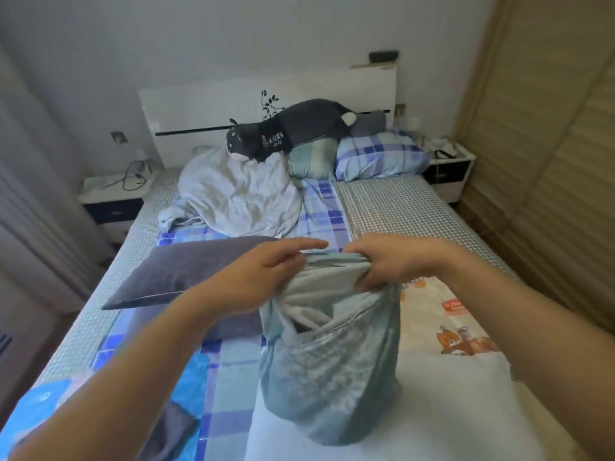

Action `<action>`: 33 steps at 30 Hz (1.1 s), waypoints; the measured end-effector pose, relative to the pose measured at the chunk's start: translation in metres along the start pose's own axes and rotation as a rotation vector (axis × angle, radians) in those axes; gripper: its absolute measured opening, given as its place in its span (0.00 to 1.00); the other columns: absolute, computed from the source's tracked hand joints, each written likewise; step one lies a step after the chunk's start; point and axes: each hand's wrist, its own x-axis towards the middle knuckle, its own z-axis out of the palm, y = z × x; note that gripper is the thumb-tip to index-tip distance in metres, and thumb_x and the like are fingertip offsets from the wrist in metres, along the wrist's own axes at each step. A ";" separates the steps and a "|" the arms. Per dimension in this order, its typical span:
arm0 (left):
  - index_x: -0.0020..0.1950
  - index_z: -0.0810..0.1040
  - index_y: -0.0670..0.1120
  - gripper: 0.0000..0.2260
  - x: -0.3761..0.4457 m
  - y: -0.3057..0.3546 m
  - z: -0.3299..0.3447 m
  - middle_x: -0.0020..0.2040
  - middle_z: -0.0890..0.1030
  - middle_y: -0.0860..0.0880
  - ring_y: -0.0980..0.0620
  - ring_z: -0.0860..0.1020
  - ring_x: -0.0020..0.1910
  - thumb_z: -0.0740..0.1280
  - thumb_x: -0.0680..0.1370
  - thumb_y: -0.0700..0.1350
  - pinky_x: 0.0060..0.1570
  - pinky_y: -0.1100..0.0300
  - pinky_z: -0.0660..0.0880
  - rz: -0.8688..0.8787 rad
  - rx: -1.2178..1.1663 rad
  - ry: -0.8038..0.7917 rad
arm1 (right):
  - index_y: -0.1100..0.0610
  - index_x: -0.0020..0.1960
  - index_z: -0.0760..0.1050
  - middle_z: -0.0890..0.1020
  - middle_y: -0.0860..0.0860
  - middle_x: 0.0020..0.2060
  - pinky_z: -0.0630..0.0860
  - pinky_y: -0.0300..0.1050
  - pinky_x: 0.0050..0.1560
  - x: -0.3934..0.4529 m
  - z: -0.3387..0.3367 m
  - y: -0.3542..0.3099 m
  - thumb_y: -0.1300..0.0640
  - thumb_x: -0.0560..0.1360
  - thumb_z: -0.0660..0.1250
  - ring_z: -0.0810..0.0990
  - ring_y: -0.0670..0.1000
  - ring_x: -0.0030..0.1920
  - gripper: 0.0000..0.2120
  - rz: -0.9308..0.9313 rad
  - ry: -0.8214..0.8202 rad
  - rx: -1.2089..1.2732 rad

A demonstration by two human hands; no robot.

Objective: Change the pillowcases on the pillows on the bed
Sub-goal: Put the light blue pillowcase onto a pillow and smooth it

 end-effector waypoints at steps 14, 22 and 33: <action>0.67 0.80 0.54 0.19 0.049 0.026 -0.057 0.57 0.83 0.45 0.43 0.80 0.54 0.61 0.80 0.39 0.51 0.54 0.75 -0.069 0.523 0.429 | 0.58 0.65 0.76 0.81 0.63 0.60 0.75 0.60 0.61 -0.016 -0.036 -0.029 0.53 0.80 0.65 0.80 0.62 0.58 0.15 -0.071 0.241 0.816; 0.71 0.68 0.69 0.37 0.030 0.046 -0.078 0.60 0.76 0.69 0.56 0.74 0.56 0.69 0.76 0.30 0.66 0.49 0.75 -0.077 0.024 -0.123 | 0.49 0.52 0.80 0.82 0.52 0.48 0.76 0.49 0.51 -0.008 -0.079 -0.028 0.66 0.76 0.65 0.81 0.49 0.51 0.13 -0.160 0.723 0.293; 0.67 0.72 0.65 0.30 0.042 0.017 -0.070 0.68 0.74 0.66 0.61 0.73 0.68 0.69 0.75 0.34 0.68 0.61 0.70 0.063 -0.249 0.264 | 0.37 0.80 0.46 0.67 0.40 0.75 0.71 0.51 0.71 0.032 -0.025 -0.066 0.55 0.66 0.78 0.70 0.43 0.71 0.55 -0.241 0.381 0.339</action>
